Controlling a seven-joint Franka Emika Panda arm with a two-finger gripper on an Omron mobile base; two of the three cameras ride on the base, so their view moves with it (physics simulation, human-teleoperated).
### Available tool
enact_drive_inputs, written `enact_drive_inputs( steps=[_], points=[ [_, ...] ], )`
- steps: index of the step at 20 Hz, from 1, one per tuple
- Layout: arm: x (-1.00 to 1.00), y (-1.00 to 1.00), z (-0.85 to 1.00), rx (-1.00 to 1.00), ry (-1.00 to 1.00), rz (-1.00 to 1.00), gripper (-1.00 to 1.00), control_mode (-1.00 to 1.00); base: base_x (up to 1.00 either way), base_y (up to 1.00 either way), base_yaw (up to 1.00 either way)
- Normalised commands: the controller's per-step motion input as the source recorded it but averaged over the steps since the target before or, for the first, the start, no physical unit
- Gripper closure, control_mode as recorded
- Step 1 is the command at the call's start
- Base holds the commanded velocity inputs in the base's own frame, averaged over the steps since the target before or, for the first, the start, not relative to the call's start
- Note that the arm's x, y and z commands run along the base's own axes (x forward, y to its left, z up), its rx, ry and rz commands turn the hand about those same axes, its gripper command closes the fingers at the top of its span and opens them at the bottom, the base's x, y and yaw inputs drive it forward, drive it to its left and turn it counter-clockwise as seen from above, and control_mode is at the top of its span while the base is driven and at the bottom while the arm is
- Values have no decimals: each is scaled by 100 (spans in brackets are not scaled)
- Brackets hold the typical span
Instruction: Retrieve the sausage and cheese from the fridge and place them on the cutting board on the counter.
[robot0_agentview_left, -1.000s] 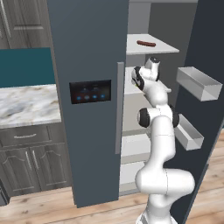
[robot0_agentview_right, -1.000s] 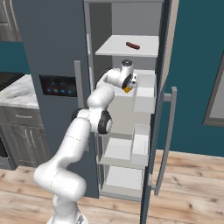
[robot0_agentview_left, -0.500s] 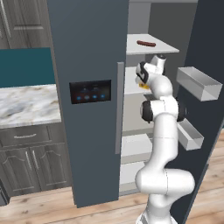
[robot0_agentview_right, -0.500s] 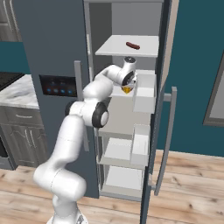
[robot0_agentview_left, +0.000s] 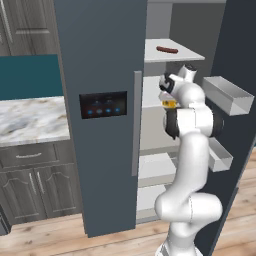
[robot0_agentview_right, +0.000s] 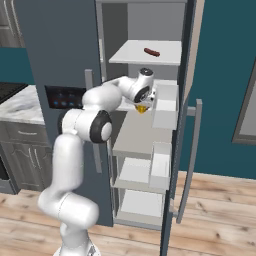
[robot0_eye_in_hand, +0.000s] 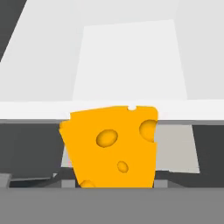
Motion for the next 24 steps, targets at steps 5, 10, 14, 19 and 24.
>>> enact_drive_inputs(
  steps=[5, 10, 14, 19, 24],
  points=[
    [-75, 4, 1, 0, 0, 0, 100, -100, 0, 0, 0],
    [-80, 12, 0, 0, 0, -2, 100, -100, 0, 0, 0],
    [-76, 19, 0, 0, 0, -1, 100, -100, 0, 0, 0],
    [-75, 25, 0, 0, 0, 0, 100, -100, 0, 0, 0],
    [-72, 29, -3, -3, 0, -1, 100, -100, 0, 0, 0]
  ],
)
